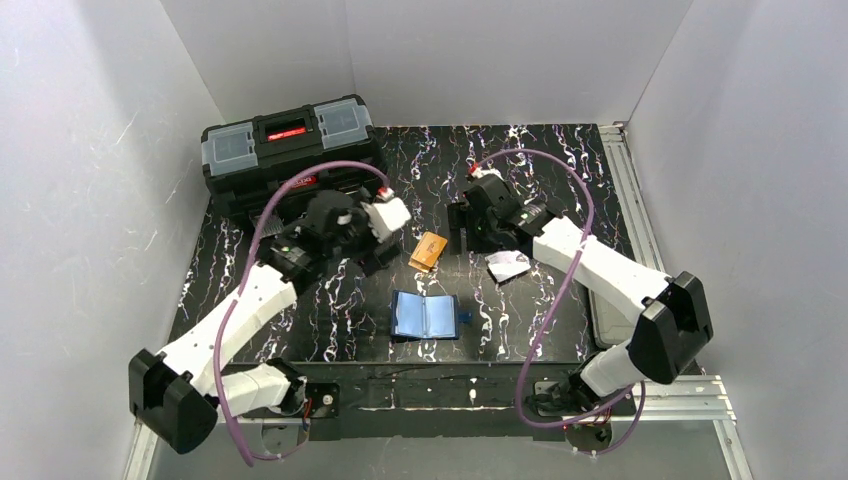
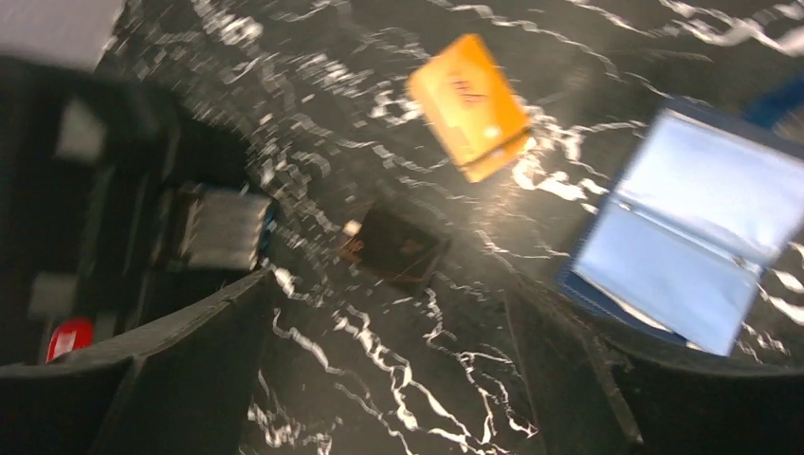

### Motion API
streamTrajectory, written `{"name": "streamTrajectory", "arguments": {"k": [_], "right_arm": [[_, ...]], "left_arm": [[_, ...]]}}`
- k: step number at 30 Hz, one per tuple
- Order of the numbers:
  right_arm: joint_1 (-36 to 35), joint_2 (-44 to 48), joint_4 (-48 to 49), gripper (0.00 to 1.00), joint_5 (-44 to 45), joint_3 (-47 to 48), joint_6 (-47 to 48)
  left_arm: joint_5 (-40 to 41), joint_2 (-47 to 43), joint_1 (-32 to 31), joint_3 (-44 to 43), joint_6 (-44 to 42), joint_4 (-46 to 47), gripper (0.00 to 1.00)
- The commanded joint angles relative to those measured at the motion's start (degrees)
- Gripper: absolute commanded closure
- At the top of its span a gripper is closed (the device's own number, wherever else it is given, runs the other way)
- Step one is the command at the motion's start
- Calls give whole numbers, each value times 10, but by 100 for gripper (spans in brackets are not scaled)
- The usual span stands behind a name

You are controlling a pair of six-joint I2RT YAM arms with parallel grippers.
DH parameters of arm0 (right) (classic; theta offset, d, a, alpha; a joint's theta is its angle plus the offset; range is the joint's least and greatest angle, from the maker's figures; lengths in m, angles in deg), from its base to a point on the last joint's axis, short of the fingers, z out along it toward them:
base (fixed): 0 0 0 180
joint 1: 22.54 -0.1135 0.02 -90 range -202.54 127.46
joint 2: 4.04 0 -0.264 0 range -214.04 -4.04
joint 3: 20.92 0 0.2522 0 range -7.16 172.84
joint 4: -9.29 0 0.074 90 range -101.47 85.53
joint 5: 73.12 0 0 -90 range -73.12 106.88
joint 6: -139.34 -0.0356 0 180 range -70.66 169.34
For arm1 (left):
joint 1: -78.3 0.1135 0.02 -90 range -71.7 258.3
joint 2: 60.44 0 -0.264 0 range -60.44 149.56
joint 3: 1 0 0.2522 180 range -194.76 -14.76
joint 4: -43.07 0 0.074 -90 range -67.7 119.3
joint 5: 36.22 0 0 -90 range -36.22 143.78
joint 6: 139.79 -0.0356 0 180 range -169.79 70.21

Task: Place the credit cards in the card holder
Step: Pick up the credit card from the center of the board.

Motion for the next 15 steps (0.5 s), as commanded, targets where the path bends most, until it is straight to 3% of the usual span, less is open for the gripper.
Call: {"name": "streamTrajectory", "arguments": {"k": [1,7,11,15], "right_arm": [[0,-53,55,14,-27,97,46],[2,-162,29,20,-83,208,58],[16,-177,42,21,-113,198,39],[25,-191,65,23,-151,187,32]], "left_arm": [[1,-27,106,-15,75,-25,3],[-46,13,171,4,54,-22,2],[-106,54,171,3,16,1,2],[-108,122,177,-13,18,40,2]]}}
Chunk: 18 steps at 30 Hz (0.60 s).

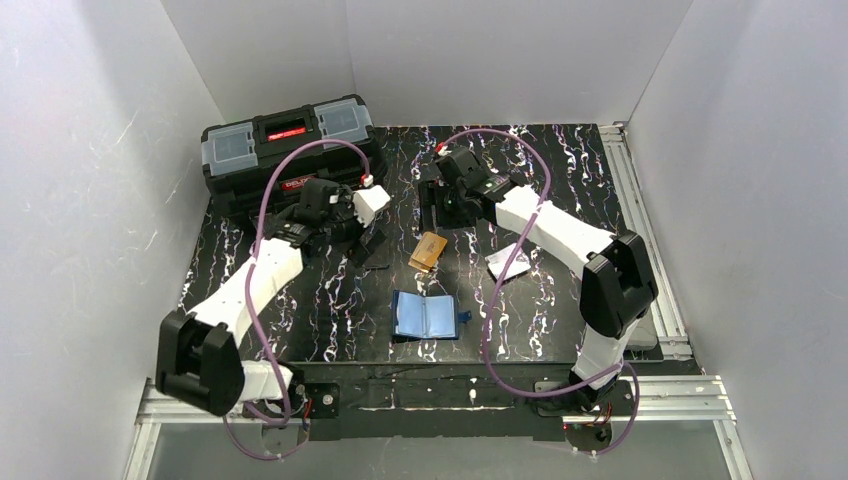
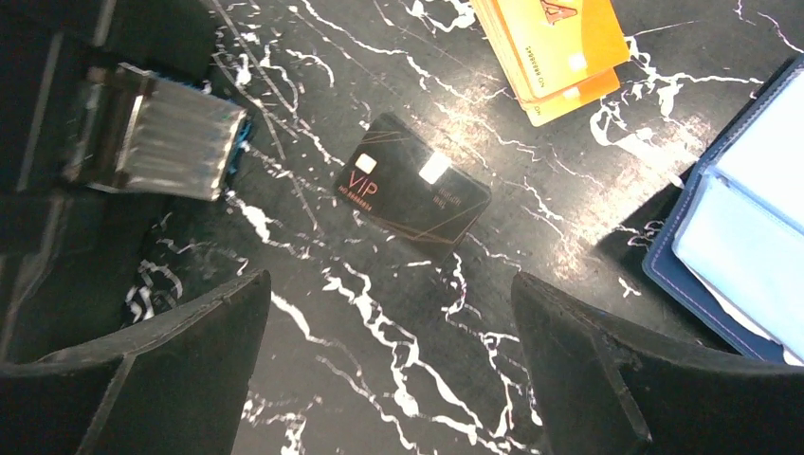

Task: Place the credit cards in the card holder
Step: Pick up the credit card from the center of the board.

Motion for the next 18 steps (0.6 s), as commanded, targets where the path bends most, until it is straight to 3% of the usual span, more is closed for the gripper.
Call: {"name": "streamTrajectory", "arguments": {"k": [1,12,18], "right_arm": [[12,-7,33,24,-60,7,-6],[13,-152,54,27,-171,156,-1],[26,-229,74,34,-233,211,-30]], "left_arm": [[-48,60,17,-16,-5,43,2],[-47,151,52,6,-63,119,9],[-76,182,60,20,-81,177,14]]}}
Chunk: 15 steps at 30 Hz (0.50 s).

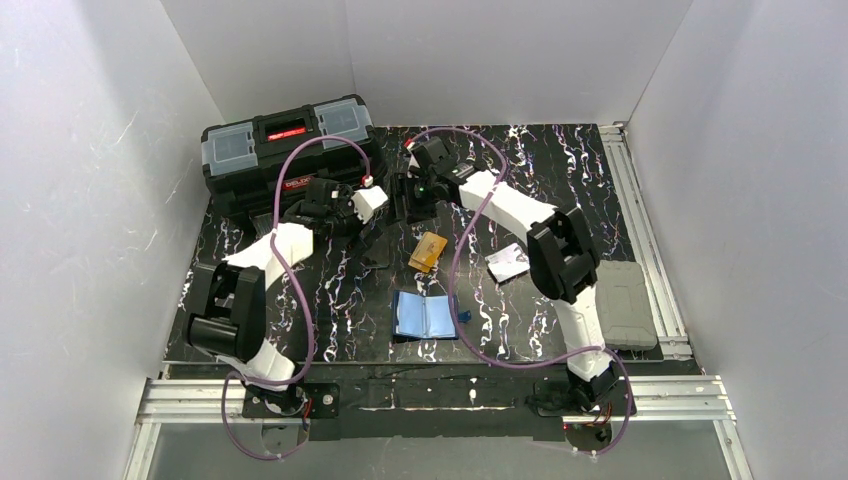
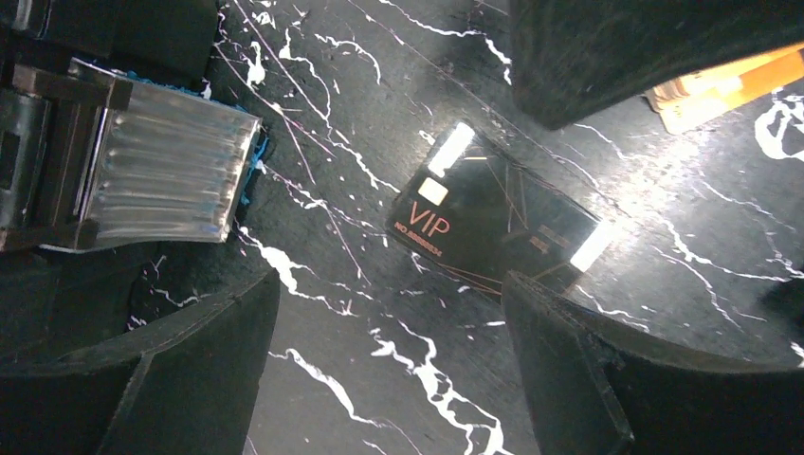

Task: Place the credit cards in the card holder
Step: Pick up the credit card from the center of the board.

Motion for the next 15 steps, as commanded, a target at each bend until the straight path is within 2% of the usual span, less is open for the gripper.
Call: {"name": "streamTrajectory", "arguments": {"k": [1,15], "right_arm": [[10,-38,31,34,-62,47,-22],[11,-126,79,36,-118,94,-46]], "left_arm": [[-37,25,9,9,-30,45,15],[-39,37,48,30,-95,55,19]]}}
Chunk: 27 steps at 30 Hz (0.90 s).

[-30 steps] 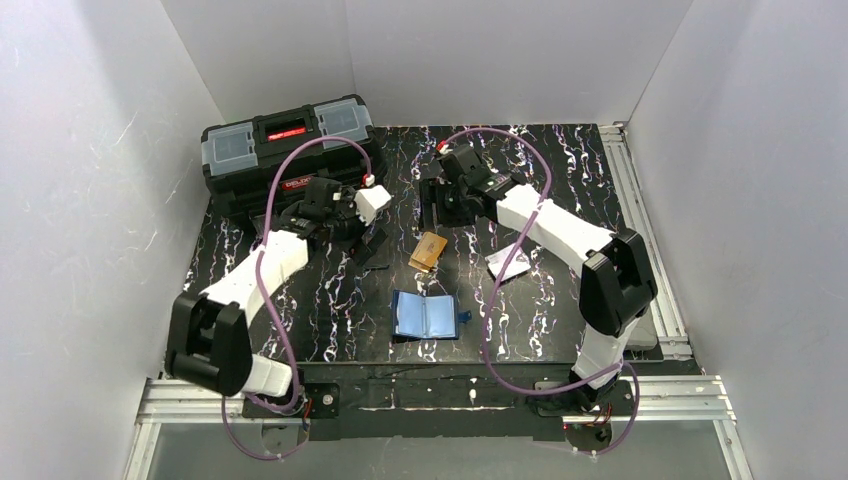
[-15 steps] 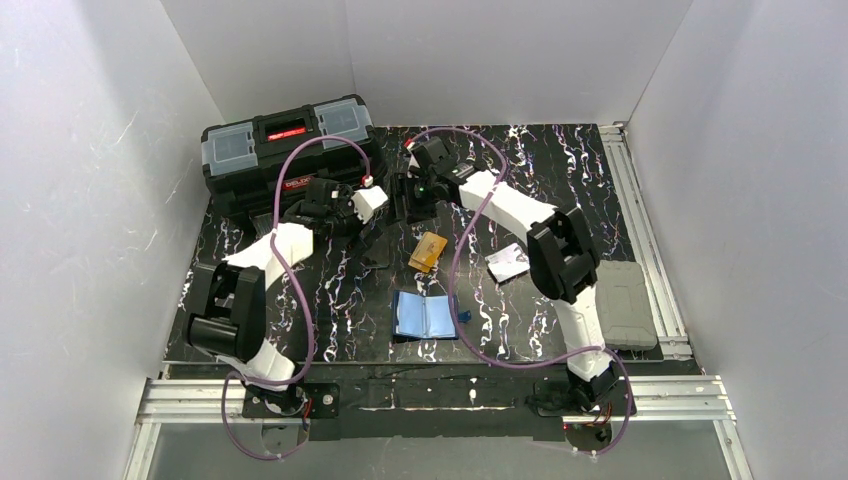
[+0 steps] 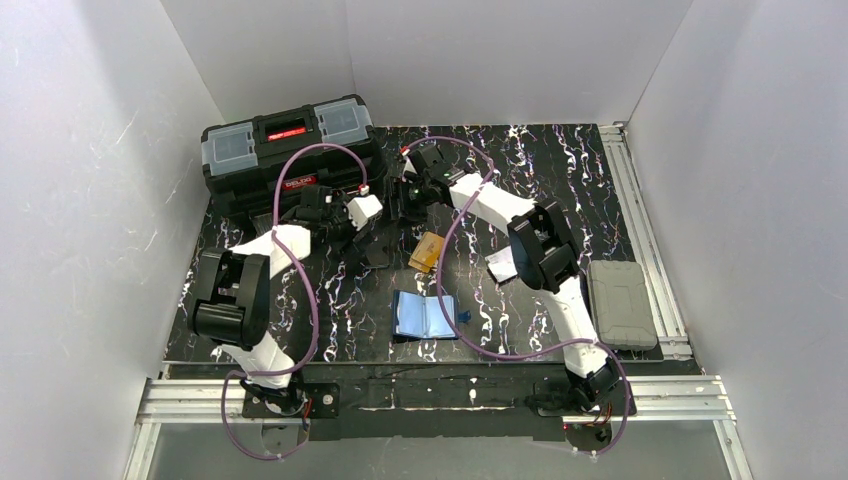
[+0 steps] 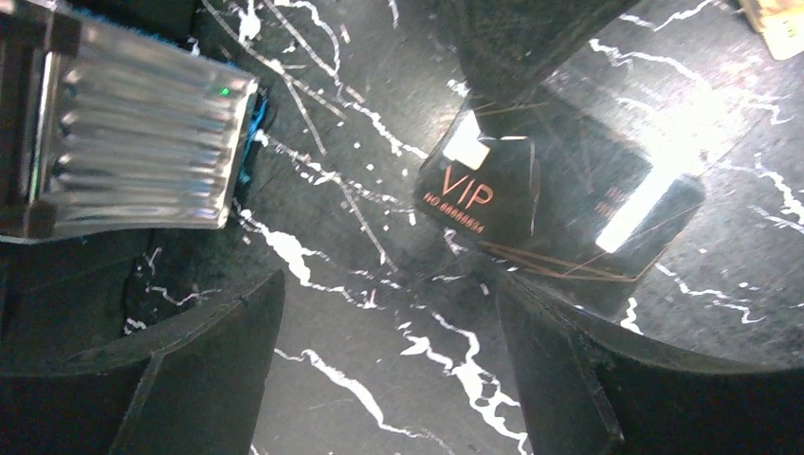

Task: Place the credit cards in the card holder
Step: Pick up the credit card from the center of the board.

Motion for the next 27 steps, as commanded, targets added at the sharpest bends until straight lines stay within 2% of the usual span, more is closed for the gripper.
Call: {"name": "streamTrajectory", "arguments": {"k": [1,12,27], "right_arm": [[1,-27,38,37,-39,45,-11],[1,-77,74,39,-55,66,-24],[2,-36,128,42,-74,-39,-36]], "left_arm": [[-17,-11,19,7,-31,1,19],[-32,15,15,0,-45,2,20],[-38,17,-6,-23,-16,-19,21]]}}
